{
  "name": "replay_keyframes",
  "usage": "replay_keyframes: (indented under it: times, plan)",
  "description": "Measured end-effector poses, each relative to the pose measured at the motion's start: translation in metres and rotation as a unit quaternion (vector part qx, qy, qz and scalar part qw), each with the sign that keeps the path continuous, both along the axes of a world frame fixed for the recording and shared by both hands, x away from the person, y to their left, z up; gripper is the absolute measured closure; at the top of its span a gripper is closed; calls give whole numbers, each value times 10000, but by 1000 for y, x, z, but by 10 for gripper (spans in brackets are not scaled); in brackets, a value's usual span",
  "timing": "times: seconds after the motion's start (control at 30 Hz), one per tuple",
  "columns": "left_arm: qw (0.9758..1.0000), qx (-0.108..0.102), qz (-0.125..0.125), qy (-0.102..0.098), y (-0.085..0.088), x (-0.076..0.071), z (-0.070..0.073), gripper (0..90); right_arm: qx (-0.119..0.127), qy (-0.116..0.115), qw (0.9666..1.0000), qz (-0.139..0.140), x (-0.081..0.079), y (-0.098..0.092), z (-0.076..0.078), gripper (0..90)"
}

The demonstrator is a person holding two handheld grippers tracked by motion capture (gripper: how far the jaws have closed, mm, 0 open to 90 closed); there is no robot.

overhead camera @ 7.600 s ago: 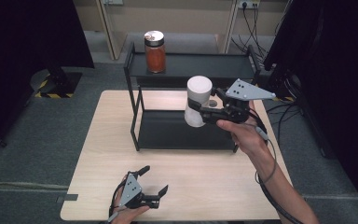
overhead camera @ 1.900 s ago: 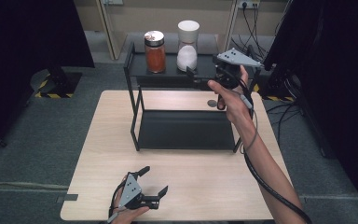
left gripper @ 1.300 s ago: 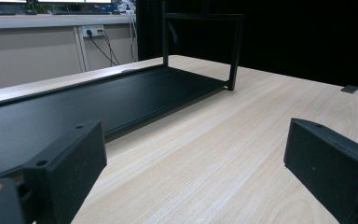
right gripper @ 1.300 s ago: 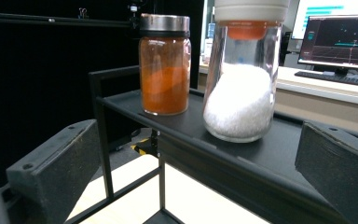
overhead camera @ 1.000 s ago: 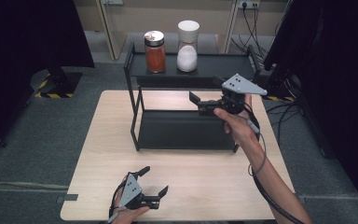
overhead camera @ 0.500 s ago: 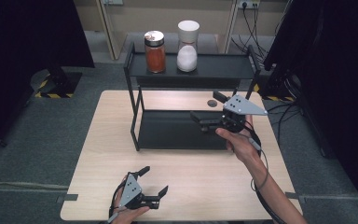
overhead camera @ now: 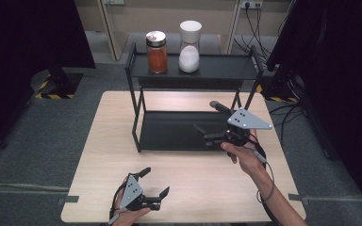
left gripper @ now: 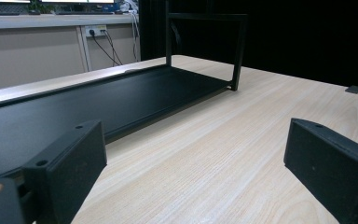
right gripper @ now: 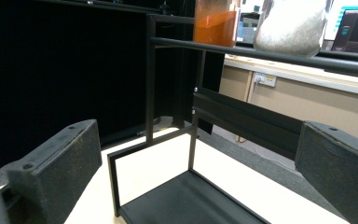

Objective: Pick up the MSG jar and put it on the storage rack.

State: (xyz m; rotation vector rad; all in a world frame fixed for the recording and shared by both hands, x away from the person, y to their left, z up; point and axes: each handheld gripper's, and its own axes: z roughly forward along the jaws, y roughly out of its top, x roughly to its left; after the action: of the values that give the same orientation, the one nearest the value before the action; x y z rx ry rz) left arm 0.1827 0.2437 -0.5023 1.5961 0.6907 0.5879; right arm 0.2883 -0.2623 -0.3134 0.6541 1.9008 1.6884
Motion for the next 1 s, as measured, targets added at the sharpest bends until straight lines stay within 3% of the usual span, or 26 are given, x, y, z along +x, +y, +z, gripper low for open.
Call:
replay_keyframes:
  times: [1.0]
  plan:
    - [10000,-38,55,-14,2,0,0,50,-5,102,9996,276,-17,-3,-59,6]
